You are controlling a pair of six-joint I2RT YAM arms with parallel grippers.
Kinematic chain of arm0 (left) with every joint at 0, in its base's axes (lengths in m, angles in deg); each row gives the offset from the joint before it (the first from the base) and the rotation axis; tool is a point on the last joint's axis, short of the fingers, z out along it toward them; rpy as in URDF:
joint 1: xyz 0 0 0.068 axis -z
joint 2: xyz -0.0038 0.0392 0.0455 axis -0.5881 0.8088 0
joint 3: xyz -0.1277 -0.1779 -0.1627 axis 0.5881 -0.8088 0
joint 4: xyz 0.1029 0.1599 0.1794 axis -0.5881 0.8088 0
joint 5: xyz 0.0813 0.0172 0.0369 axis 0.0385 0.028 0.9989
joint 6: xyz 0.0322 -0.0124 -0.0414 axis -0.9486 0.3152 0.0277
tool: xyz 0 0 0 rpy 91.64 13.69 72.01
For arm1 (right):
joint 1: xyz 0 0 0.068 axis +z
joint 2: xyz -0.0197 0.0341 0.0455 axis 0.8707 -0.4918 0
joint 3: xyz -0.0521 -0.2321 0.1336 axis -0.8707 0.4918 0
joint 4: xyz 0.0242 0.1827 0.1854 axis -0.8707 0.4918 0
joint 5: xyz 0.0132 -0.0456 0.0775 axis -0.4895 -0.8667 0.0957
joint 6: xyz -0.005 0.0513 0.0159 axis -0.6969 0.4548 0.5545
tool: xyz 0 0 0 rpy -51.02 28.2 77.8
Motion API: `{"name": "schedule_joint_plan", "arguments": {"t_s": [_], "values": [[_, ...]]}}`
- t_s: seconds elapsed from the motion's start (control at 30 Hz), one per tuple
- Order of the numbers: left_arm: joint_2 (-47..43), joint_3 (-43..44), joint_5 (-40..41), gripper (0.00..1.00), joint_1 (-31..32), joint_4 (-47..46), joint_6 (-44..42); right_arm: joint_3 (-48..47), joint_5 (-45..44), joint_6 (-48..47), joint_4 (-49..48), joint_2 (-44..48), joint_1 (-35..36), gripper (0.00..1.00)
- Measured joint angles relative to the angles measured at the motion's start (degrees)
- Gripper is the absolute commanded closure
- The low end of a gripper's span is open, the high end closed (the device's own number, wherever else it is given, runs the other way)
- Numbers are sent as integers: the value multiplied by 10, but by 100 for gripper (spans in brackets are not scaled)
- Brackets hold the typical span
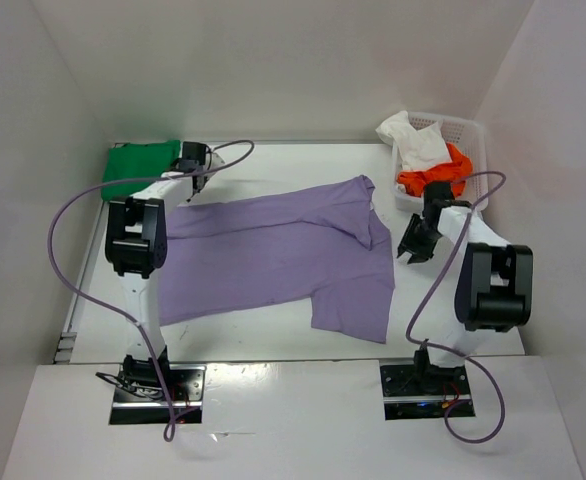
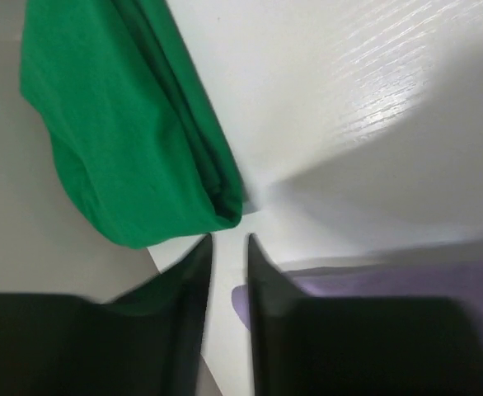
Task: Fold and stack the t-shirts
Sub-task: Fold the flattened tshirt in 1/3 of the way
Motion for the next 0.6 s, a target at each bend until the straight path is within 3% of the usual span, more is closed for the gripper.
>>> {"name": "schedule_joint_plan", "arguments": {"t_s": [0.07,0.17,0.3,0.53,0.6], "values": [[-5,-7,2,59,0,-2,1,-5,-11,-3,1,33,25,45],[-28,-42,0,48,3,8,0,-36,-16,-10,-2,51,79,43],[-80,-71,-16,34,28,43,4,-91,-12,-16,-10,5,132,41],[-160,-76,-8,29,144,44,10,-141,-10,-23,-24,-119,141,36],[-162,-76,-8,29,165,47,10,-142,-6,-25,-25,-132,141,43]]}}
